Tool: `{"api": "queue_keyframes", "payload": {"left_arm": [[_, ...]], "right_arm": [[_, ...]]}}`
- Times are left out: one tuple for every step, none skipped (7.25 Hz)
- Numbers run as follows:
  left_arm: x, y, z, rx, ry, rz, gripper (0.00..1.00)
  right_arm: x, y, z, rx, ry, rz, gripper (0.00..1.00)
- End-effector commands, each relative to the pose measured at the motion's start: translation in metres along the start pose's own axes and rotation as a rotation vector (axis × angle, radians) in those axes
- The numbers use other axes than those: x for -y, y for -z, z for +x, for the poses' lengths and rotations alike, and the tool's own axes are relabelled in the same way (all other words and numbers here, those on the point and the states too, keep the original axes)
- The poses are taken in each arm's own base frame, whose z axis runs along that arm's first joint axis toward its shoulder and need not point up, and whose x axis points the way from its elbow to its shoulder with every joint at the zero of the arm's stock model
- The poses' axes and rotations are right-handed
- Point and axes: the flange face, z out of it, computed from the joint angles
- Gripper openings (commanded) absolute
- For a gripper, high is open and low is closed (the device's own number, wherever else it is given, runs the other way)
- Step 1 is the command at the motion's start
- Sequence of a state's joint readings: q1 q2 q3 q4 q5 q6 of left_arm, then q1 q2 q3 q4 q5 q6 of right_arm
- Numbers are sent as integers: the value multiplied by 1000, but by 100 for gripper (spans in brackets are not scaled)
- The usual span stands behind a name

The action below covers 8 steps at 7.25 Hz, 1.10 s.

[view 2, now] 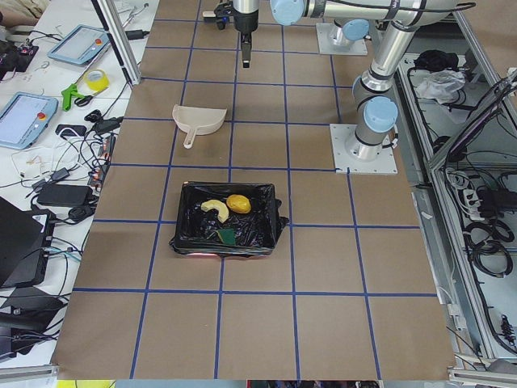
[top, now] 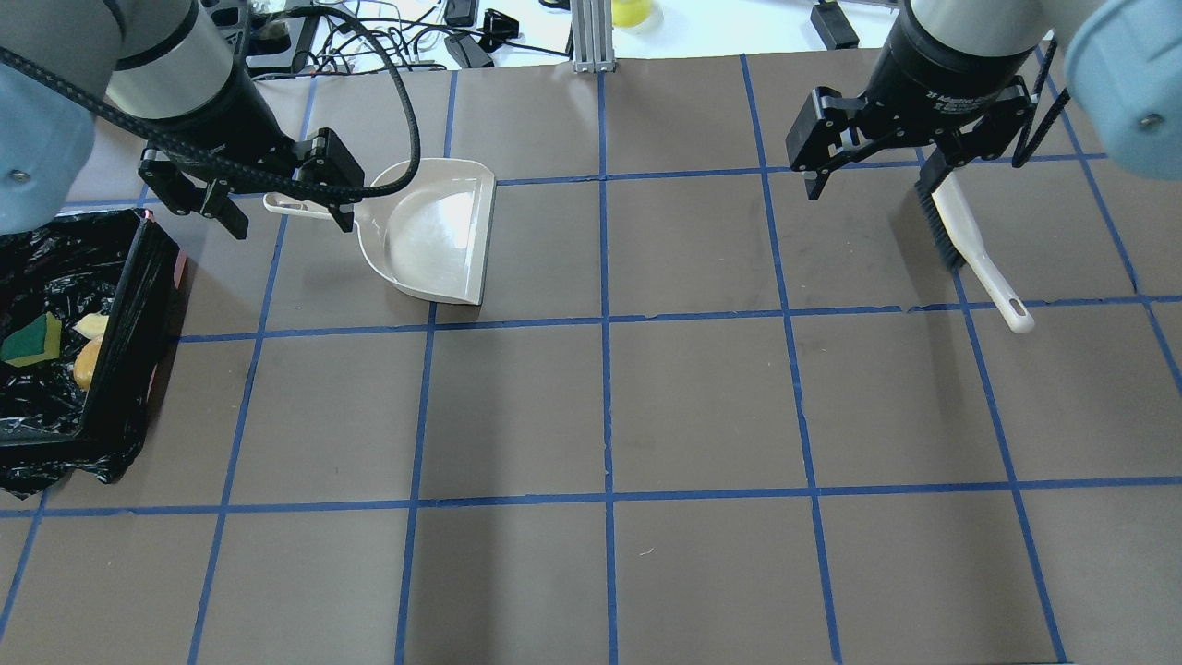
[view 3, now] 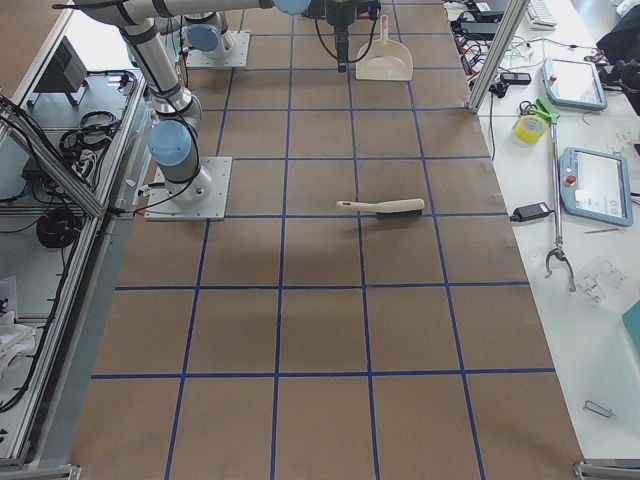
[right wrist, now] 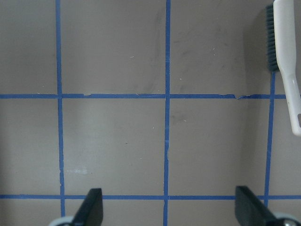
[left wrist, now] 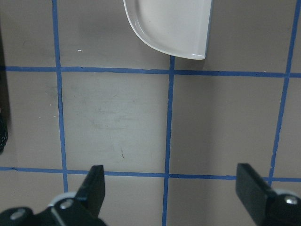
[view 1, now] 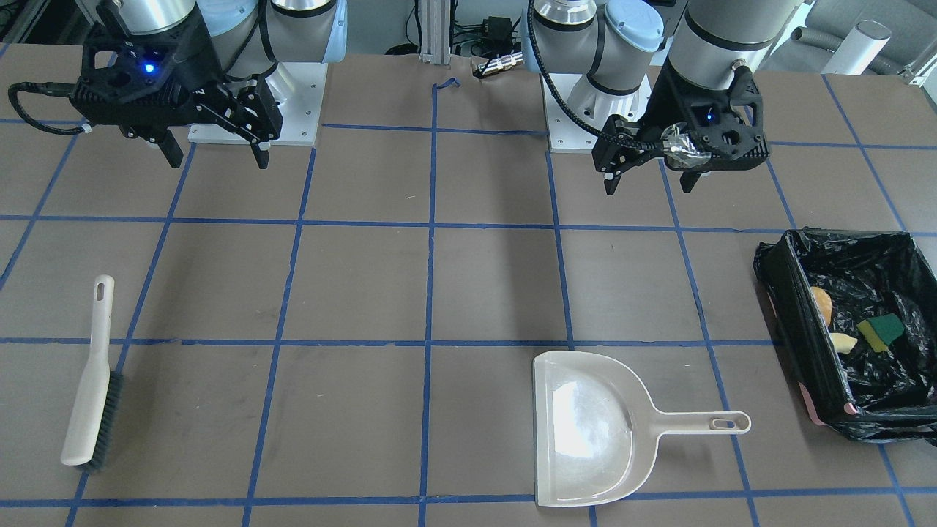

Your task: Sweep and dump trash into bin

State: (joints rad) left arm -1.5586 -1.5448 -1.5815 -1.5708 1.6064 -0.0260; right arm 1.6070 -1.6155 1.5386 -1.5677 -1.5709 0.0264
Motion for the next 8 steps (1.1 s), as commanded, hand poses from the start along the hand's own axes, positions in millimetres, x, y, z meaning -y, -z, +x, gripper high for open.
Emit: {"api": "queue_keyframes", "payload": {"left_arm": [[-3, 2, 2, -3, -6, 0, 100], [-5, 5, 2, -5, -4, 6, 100], [-6, 3, 2, -11, -4, 1, 100], [-7, 3, 2, -10, -4, 1, 100], [-7, 1, 3, -13, -6, 0, 100], [-4, -2, 3, -11, -9, 1, 100], [-3, -3, 3, -10, -3, 1, 100], [0, -4, 3, -11, -3, 11, 100]], "right_arm": [[0, 0, 0, 0, -1, 1, 100], [0, 2, 0, 0, -4, 7, 100], [0, 2, 0, 0, -2, 6, 100], [0, 2, 0, 0, -2, 6, 100], [0, 2, 0, 0, -4, 6, 100], [0, 2, 0, 0, -4, 6, 100], [0, 2, 0, 0, -4, 6, 100], [0, 2, 0, 0, -5, 6, 100]]}}
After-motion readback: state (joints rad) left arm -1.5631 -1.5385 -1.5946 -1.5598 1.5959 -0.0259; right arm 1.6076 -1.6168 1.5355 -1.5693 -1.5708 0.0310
